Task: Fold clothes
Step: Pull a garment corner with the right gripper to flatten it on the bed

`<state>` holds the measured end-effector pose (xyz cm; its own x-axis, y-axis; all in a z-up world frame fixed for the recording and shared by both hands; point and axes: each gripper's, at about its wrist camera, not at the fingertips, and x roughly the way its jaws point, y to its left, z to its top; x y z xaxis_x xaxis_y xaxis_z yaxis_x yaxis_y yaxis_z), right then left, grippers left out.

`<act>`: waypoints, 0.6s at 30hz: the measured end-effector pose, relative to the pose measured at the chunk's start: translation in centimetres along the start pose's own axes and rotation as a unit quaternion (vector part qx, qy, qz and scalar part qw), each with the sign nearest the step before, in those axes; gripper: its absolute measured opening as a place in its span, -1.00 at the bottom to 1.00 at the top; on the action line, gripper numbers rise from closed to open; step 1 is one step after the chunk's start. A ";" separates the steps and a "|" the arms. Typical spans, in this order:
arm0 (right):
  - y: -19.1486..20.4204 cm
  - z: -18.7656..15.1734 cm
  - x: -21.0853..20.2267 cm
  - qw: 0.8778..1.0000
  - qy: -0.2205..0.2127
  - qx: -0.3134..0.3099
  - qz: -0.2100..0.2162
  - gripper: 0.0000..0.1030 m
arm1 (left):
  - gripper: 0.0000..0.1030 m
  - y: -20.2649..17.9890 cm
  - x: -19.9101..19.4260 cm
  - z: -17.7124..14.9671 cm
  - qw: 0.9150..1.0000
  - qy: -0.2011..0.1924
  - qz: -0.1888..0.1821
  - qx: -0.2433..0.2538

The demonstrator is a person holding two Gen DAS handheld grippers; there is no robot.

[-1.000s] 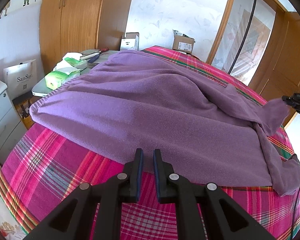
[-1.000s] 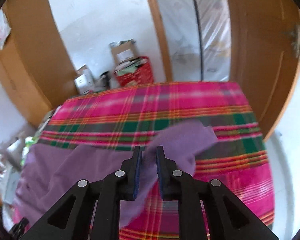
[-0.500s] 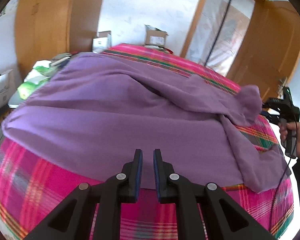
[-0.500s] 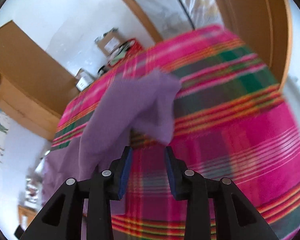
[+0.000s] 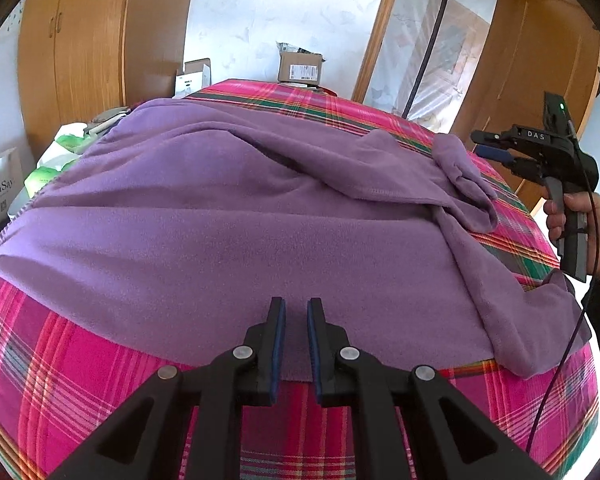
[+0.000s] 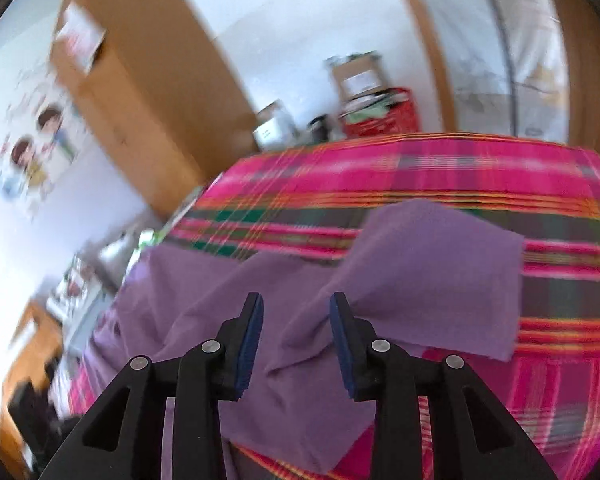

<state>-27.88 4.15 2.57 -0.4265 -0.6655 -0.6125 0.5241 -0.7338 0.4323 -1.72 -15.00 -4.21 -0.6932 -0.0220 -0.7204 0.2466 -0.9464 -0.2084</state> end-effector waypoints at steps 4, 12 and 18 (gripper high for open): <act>-4.4 -0.2 -1.2 0.995 -0.016 0.090 -0.036 -0.19 | -0.78 0.3 0.0 0.0 1.000 0.000 -0.009 -0.007; -9.1 -2.5 -0.9 0.969 0.011 0.245 -0.007 -0.17 | -0.78 0.3 0.1 0.1 1.000 0.000 -0.010 -0.007; -9.0 -2.0 0.5 0.959 0.009 0.282 0.009 -0.17 | -0.77 0.5 0.1 0.1 1.000 -0.001 -0.016 -0.013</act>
<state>-31.32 10.67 -2.93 -0.4057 -0.6805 -0.6102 0.0480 -0.6825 0.7293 -1.77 -15.50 -4.31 -0.7020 0.0085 -0.7122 0.2406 -0.9383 -0.2484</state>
